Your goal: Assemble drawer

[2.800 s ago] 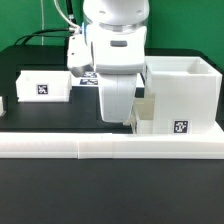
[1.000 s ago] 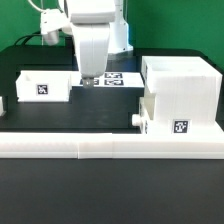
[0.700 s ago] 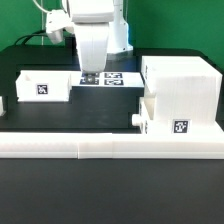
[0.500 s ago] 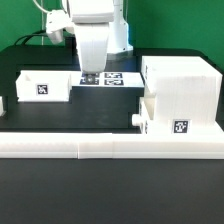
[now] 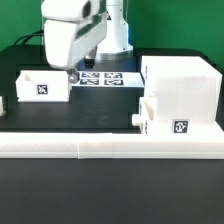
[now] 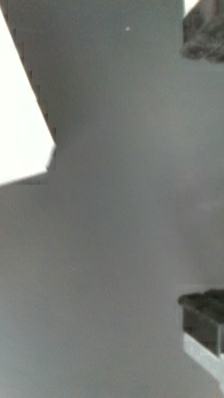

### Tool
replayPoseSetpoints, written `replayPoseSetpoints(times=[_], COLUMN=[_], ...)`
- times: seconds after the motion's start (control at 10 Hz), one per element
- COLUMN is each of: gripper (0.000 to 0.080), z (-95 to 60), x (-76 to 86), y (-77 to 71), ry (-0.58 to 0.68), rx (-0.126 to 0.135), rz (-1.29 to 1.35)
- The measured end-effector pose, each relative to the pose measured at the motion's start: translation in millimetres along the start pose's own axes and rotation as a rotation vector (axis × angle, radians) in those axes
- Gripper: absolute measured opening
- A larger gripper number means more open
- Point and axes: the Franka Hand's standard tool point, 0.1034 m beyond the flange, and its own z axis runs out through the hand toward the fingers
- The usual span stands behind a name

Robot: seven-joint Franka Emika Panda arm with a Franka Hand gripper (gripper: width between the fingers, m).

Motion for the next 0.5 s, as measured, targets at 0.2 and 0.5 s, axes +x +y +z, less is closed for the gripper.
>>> replayPoseSetpoints(times=[0.2,0.5], gripper=[0.0649,0.0649], z=[4.3,10.2], x=[-23.3,-41.5], y=[-13.8,-16.0], ry=[0.016,0.052], rx=[-0.044,-0.079], rz=[0.119,0.330])
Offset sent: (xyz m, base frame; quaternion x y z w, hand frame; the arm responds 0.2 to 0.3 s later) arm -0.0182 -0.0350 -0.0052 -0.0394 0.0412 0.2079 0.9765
